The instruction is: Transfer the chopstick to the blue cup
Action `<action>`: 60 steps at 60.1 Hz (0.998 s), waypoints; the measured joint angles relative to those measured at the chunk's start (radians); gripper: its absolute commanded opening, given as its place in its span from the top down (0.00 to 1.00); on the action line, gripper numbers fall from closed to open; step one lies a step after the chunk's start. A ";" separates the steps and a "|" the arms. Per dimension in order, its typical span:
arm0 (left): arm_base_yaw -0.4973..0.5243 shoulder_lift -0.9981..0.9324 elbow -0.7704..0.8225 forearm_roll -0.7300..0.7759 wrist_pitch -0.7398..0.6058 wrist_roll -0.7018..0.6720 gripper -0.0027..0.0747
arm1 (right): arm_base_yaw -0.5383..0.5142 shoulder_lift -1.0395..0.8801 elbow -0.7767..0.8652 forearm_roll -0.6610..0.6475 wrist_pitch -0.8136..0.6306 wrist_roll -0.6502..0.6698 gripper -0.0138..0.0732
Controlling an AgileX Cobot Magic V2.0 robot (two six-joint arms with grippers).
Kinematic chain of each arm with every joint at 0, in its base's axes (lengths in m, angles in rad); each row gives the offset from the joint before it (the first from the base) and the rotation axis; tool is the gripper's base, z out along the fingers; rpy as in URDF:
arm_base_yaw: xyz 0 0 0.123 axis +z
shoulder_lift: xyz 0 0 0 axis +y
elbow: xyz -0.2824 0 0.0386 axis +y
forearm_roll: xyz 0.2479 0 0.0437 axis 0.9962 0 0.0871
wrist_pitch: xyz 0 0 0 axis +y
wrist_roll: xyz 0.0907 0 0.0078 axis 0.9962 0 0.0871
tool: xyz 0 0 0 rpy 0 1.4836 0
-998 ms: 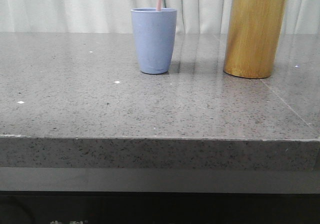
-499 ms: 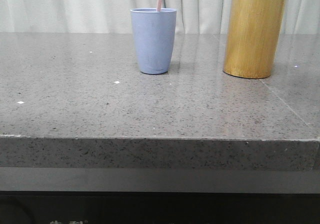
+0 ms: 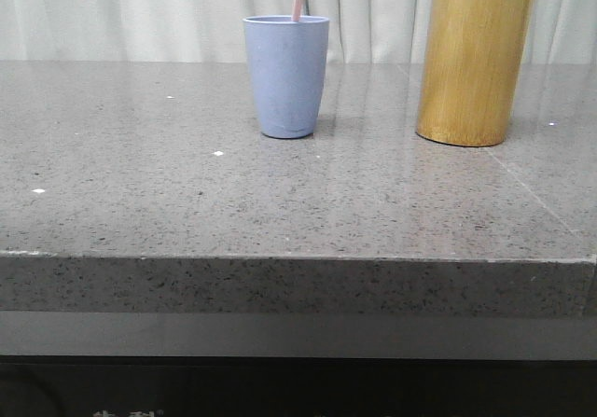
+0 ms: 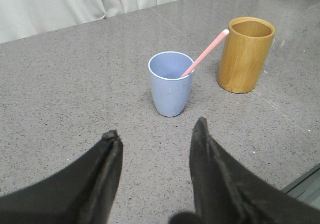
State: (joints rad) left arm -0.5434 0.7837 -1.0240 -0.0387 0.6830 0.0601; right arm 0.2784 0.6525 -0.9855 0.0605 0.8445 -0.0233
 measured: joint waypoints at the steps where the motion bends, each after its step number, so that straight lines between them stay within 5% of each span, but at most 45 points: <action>1: 0.000 0.000 0.000 0.000 0.000 0.000 0.56 | 0.000 -0.020 0.018 0.000 0.000 0.000 0.40; 15: 0.000 0.000 0.000 0.000 0.000 0.000 0.60 | 0.000 -0.174 0.155 0.000 0.000 0.003 0.45; 31: 0.000 0.000 0.000 0.000 0.000 0.000 0.97 | 0.000 -0.197 0.168 0.000 0.002 0.005 0.82; 36: 0.000 0.000 0.000 0.000 0.000 0.000 0.99 | 0.000 -0.197 0.168 0.000 0.002 0.005 0.92; 60: 0.000 0.000 0.000 0.000 0.000 0.000 0.99 | 0.000 -0.197 0.168 0.000 0.000 0.007 0.92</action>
State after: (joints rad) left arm -0.5434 0.7837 -1.0240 -0.0387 0.6830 0.0601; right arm 0.2784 0.4556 -0.8175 0.0605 0.8448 -0.0167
